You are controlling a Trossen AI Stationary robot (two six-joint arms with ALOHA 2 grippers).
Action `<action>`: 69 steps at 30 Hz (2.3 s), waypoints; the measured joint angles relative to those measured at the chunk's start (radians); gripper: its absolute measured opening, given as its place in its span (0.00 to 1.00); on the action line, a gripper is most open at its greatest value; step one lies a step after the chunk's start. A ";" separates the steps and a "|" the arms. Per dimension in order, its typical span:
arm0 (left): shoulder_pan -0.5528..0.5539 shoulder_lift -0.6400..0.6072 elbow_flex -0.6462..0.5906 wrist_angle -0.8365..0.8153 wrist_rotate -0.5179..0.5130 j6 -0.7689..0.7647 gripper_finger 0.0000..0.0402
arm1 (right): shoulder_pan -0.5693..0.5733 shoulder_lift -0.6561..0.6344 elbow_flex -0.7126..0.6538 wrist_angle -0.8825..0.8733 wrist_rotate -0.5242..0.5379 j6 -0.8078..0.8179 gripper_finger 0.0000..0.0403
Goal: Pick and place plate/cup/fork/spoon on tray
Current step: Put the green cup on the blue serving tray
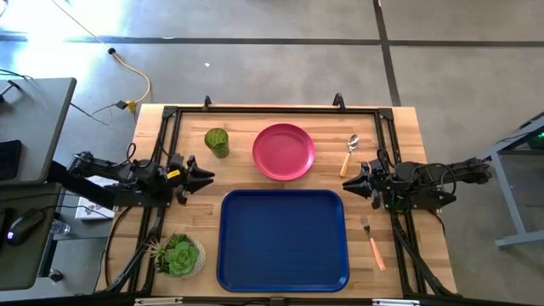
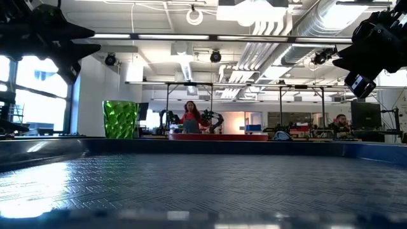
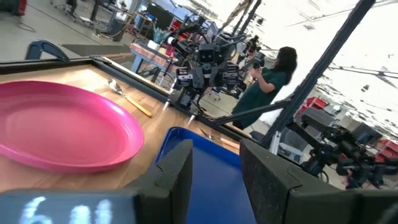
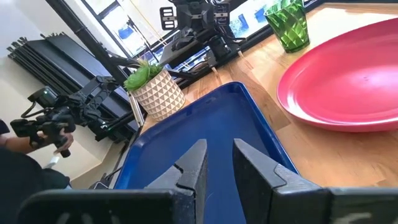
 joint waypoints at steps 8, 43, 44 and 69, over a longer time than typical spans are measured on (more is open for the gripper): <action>0.033 0.000 0.012 0.076 -0.131 -0.031 0.41 | 0.000 0.000 0.000 0.004 0.042 -0.003 0.17; 0.224 0.511 0.629 -0.417 -0.140 0.367 0.40 | 0.000 0.000 0.000 0.171 0.220 0.138 0.17; 0.234 0.524 0.649 -0.444 -0.141 0.370 0.40 | 0.000 0.000 0.000 0.172 0.220 0.138 0.17; 0.562 0.833 0.919 -0.800 0.101 0.548 0.40 | 0.000 0.000 0.000 0.350 0.298 0.026 0.17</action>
